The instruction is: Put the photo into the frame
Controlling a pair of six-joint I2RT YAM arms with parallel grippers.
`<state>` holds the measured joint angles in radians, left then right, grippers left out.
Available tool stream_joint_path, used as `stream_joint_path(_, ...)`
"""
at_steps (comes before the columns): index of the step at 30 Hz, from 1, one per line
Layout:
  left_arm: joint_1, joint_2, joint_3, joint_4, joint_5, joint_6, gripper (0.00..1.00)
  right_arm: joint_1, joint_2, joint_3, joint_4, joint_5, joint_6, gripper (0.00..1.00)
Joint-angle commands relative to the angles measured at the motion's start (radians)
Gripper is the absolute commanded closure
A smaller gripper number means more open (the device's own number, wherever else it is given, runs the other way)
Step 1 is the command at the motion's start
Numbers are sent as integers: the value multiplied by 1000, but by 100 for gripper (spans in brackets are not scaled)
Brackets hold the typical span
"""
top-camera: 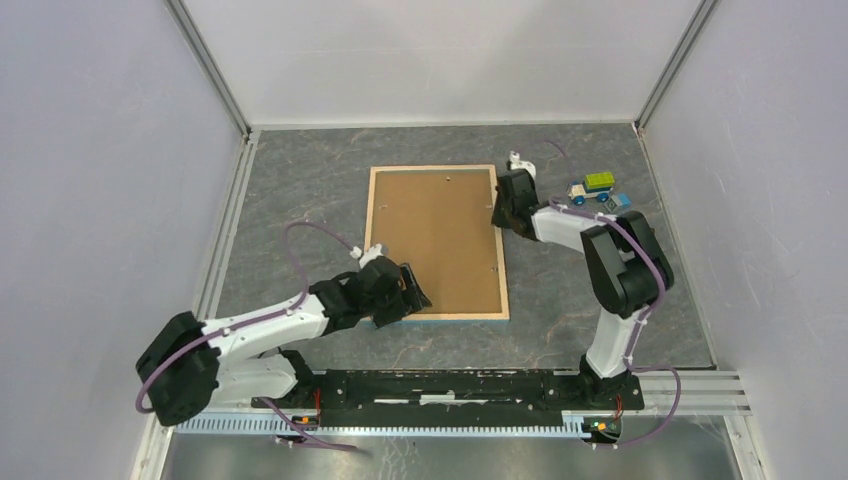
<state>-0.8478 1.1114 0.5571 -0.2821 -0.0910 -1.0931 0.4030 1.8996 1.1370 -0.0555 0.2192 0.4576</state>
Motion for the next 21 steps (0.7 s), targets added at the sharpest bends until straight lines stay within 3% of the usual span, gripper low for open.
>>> stream_joint_path(1, -93, 99, 7, -38, -58, -285, 15, -18, -152, -266, 81, 91, 369, 100)
stream_joint_path(5, -121, 198, -4, 98, -19, -435, 14, -12, -274, -456, 146, 207, 563, 100)
stream_joint_path(11, -150, 326, 28, 165, 8, -579, 13, -3, -331, -517, 150, 253, 627, 100)
stream_joint_path(14, -150, 361, 8, 206, -2, -666, 23, 10, -327, -507, 147, 237, 633, 100)
stream_joint_path(17, -150, 380, 16, 155, -23, -720, 39, 26, -329, -492, 106, 267, 656, 100)
stream_joint_path(21, -151, 394, 92, -109, -132, -744, 45, 48, -346, -468, 76, 327, 638, 95)
